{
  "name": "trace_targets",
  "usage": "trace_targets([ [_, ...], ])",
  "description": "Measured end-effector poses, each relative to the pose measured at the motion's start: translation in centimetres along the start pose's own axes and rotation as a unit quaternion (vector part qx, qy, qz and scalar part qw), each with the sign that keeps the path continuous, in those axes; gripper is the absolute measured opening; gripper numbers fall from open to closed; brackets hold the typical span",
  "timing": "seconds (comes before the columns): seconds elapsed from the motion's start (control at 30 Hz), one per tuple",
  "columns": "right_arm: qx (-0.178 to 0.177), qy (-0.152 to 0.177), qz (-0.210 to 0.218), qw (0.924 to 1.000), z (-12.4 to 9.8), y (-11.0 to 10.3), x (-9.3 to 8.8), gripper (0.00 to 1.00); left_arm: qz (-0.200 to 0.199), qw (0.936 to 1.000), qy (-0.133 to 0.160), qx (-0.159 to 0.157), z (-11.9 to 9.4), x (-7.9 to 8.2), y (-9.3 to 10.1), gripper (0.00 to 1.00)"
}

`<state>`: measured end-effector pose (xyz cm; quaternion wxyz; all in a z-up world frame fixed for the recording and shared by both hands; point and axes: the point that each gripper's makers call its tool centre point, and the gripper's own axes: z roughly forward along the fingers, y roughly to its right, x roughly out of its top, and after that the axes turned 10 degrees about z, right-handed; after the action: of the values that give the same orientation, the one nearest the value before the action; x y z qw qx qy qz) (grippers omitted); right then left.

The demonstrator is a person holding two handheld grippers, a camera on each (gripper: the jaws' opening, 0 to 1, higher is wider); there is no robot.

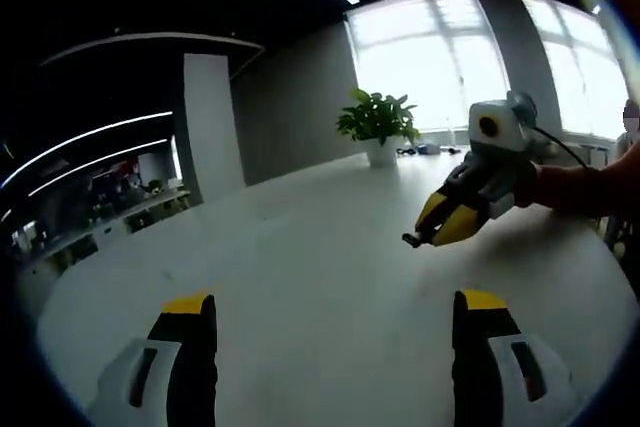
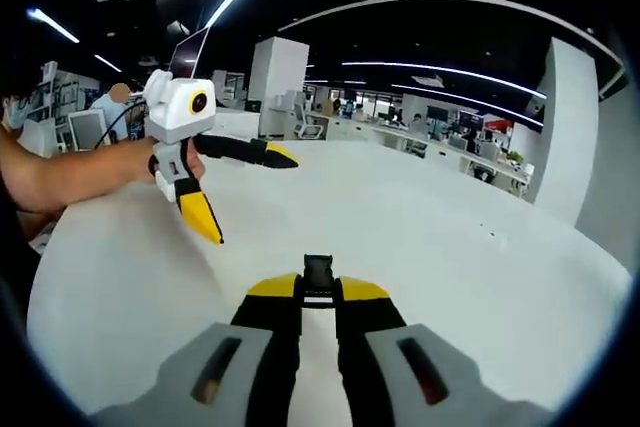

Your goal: Snap the two parts of the plastic buckle together until the buckle closes and remains connected.

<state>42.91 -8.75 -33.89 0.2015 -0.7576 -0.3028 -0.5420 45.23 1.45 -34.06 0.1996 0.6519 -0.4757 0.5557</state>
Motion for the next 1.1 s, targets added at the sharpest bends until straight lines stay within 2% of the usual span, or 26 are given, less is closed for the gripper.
trace_targets([
  [0.1,-0.001,-0.001,0.001,1.0,0.1,0.0,-0.1,0.11,-0.004,1.0,-0.002,0.0,0.2,-0.1,-0.6,1.0],
  [0.6,-0.016,0.009,0.024,0.9996,0.6,1.2,0.4,0.11,-0.008,1.0,0.002,0.005,0.4,0.0,-1.0,1.0],
  [0.8,-0.02,0.006,0.024,0.9995,1.2,1.9,0.5,0.11,-0.012,0.9998,0.017,-0.007,0.5,0.5,-0.5,1.0],
  [1.1,-0.024,0.003,0.029,0.9993,2.4,2.9,0.7,0.11,0.0,0.9999,0.015,0.001,0.5,0.9,-0.4,1.0],
])
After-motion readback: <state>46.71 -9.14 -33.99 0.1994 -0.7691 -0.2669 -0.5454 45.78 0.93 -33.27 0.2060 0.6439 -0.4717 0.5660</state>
